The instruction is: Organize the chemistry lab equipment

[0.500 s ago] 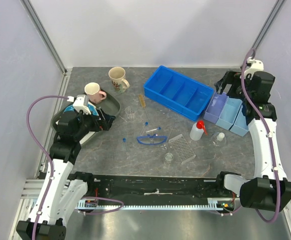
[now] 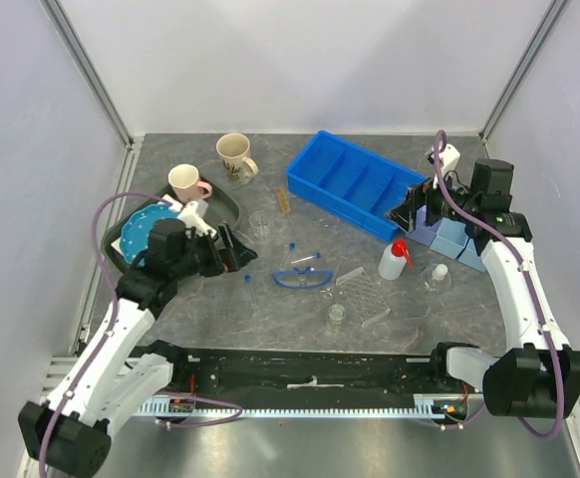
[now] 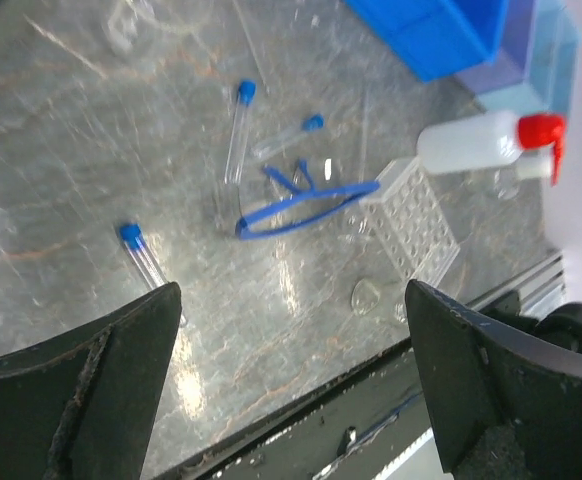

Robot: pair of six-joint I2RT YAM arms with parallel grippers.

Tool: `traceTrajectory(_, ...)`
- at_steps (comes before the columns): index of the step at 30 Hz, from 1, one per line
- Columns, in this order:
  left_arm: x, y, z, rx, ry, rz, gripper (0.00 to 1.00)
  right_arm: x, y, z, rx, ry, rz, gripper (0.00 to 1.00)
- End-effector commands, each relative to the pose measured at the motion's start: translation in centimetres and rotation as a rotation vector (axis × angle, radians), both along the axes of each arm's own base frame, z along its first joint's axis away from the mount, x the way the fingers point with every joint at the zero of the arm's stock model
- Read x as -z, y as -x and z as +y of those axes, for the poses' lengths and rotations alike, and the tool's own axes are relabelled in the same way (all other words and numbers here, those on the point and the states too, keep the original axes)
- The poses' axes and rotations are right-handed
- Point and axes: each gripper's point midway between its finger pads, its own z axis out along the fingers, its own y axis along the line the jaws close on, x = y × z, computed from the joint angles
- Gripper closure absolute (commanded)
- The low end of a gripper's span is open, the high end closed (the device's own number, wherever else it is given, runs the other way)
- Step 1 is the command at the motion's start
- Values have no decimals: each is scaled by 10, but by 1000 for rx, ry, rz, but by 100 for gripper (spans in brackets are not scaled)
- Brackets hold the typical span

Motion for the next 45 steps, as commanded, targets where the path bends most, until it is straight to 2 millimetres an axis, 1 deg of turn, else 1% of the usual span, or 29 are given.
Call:
traceTrajectory(1,16,-8,-14,-57,-69,85,0,-3,7,9,-92,-3,-56,2)
traceTrajectory(4,31,-22,-23,-96,-137,136,0,0,8,9,-97,1,-57,2)
traceTrajectory(5,28,-28,-25,-114,-153,133,1,1,8,9,-97,2,-56,2)
traceTrajectory(6,41,-35,-27,-134,-179,184,1,1,9,9,-96,3,-56,2)
traceTrajectory(7,44,-39,-28,-144,-188,203,2,4,9,9,-93,3,-49,2)
traceTrajectory(8,40,-49,-30,-169,-197,198,2,4,9,8,-91,5,-50,2)
traceTrajectory(9,49,-55,-31,-188,-211,231,3,5,9,8,-88,7,-50,2)
traceTrajectory(10,52,-60,-33,-197,-220,241,4,7,9,7,-84,8,-47,2)
traceTrajectory(11,46,-69,-34,-213,-221,227,4,7,10,7,-81,7,-48,2)
traceTrajectory(12,54,-76,-34,-245,-233,251,5,7,10,7,-80,4,-46,2)
traceTrajectory(13,55,-80,-33,-265,-243,255,5,6,10,8,-81,4,-50,2)
traceTrajectory(14,53,-88,-32,-290,-251,249,5,6,10,8,-79,2,-51,2)
traceTrajectory(15,56,-92,-32,-310,-258,265,5,6,10,7,-76,-1,-49,2)
traceTrajectory(16,66,-96,-32,-322,-284,294,9,6,10,7,-76,-2,-48,2)
traceTrajectory(17,61,-105,-35,-330,-287,287,10,6,10,8,-76,-1,-49,2)
traceTrajectory(18,64,-106,-33,-337,-314,307,11,6,10,7,-74,-1,-50,2)
traceTrajectory(19,76,-109,-32,-345,-346,342,14,7,10,7,-73,-1,-48,2)
traceTrajectory(20,70,-117,-32,-360,-357,328,14,6,9,7,-71,-4,-45,2)
traceTrajectory(22,73,-123,-29,-380,-385,329,15,6,9,7,-70,-7,-44,2)
traceTrajectory(23,77,-127,-26,-400,-406,328,16,6,9,8,-72,-8,-42,2)
traceTrajectory(24,79,-130,-25,-403,-417,327,19,5,8,8,-72,-11,-43,2)
traceTrajectory(25,79,-132,-25,-405,-423,323,26,6,9,8,-71,-12,-39,2)
traceTrajectory(26,81,-138,-26,-409,-430,323,28,6,9,8,-72,-13,-40,2)
traceTrajectory(32,81,-151,-27,-418,-464,315,34,8,9,7,-65,-12,-36,2)
traceTrajectory(34,84,-154,-27,-419,-476,314,39,8,9,7,-65,-14,-33,2)
traceTrajectory(35,84,-156,-26,-420,-483,311,39,8,8,7,-65,-14,-35,2)
traceTrajectory(37,85,-158,-25,-422,-490,314,45,9,9,8,-65,-17,-30,2)
traceTrajectory(41,90,-161,-24,-413,-505,320,50,9,9,8,-67,-17,-30,2)
traceTrajectory(45,94,-162,-24,-405,-518,327,52,10,9,8,-66,-18,-29,2)
